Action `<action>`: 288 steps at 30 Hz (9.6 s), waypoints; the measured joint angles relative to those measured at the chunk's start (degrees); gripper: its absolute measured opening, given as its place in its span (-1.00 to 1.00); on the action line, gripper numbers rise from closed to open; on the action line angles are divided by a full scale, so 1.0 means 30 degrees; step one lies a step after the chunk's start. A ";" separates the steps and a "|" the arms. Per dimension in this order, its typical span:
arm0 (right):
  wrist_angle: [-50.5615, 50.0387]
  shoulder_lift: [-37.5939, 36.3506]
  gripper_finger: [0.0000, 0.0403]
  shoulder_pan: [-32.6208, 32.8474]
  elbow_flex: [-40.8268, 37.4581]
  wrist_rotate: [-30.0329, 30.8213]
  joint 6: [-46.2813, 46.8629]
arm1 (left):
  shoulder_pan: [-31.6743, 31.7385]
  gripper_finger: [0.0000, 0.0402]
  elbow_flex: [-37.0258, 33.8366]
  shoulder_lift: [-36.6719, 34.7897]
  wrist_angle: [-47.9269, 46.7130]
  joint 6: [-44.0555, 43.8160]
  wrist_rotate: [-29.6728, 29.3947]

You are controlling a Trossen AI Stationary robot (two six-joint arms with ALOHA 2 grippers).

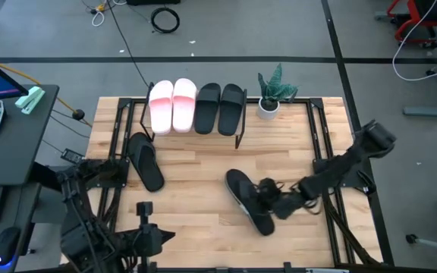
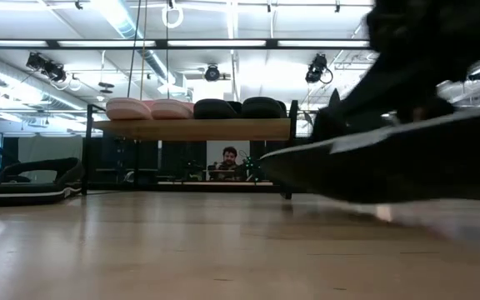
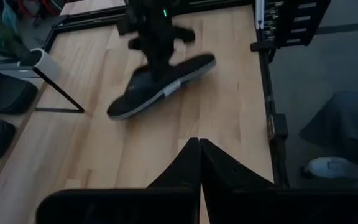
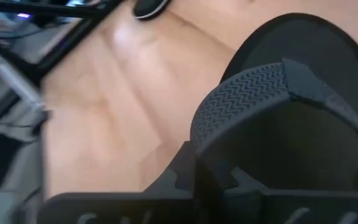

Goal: Pick and place slides into the shelf
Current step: Move the right black slipper under the shelf, then move the black slipper under the shelf

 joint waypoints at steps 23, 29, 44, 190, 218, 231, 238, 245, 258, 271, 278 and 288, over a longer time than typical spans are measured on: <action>-0.8812 0.9970 -0.70 -0.6878 1.3473 -0.1377 -1.0182 | 0.0235 -0.90 0.0000 0.0000 0.0030 -0.2419 -0.0041; -1.0446 0.8389 -0.66 -0.6794 1.3473 -0.1456 -1.0013 | 0.0126 -0.98 0.0000 0.0000 0.0058 -0.3155 -0.0041; -1.1844 0.9361 -0.59 -0.6317 1.3444 -0.5208 -0.9025 | 0.0028 -0.97 0.0000 0.0000 0.0211 -0.3993 -0.0040; -0.0479 0.9275 -0.99 -0.8167 0.7433 -0.0487 -0.8906 | -0.0662 -0.91 -0.1107 0.0525 0.1800 -0.4458 0.0110; -0.0069 0.4449 -0.98 -0.5474 0.7441 0.0458 -1.6394 | 0.0310 -0.91 -0.4607 0.2132 0.0076 -1.4943 -0.0801; -0.6070 -0.4119 -0.96 -0.4122 0.7448 0.0611 -1.9043 | -0.1057 -0.92 -1.5985 -0.0098 -0.0049 -2.6489 0.0352; -1.0486 -0.5755 -0.95 -0.3289 0.7448 0.0983 -1.6615 | 0.0529 -0.97 -2.1889 -0.1613 0.1423 -2.6960 0.0695; -1.1228 -0.4880 -0.95 -0.3053 0.7448 0.1578 -1.6333 | 0.4063 -0.97 -2.4847 -0.3843 0.0183 -2.7115 0.2998; -1.1224 -0.4848 -0.94 -0.3858 0.7448 0.1607 -1.6878 | 1.1629 -0.54 -2.9575 -0.6666 0.6533 -2.3671 0.3056; -1.1261 -0.4848 -0.94 -0.4000 0.7448 0.1597 -1.7321 | 1.5729 -0.28 -3.1081 -0.6630 1.0896 -1.8789 0.2254; -1.2029 -0.4848 -0.95 -0.3942 0.7448 0.1593 -1.6657 | 1.6142 -0.47 -3.1081 -0.6630 1.0948 -1.7777 0.2254; -1.4869 -0.4848 -0.94 -0.3942 0.7441 0.1597 -1.4000 | 1.5934 -0.93 -3.1081 -0.6623 1.2893 -1.6168 0.2480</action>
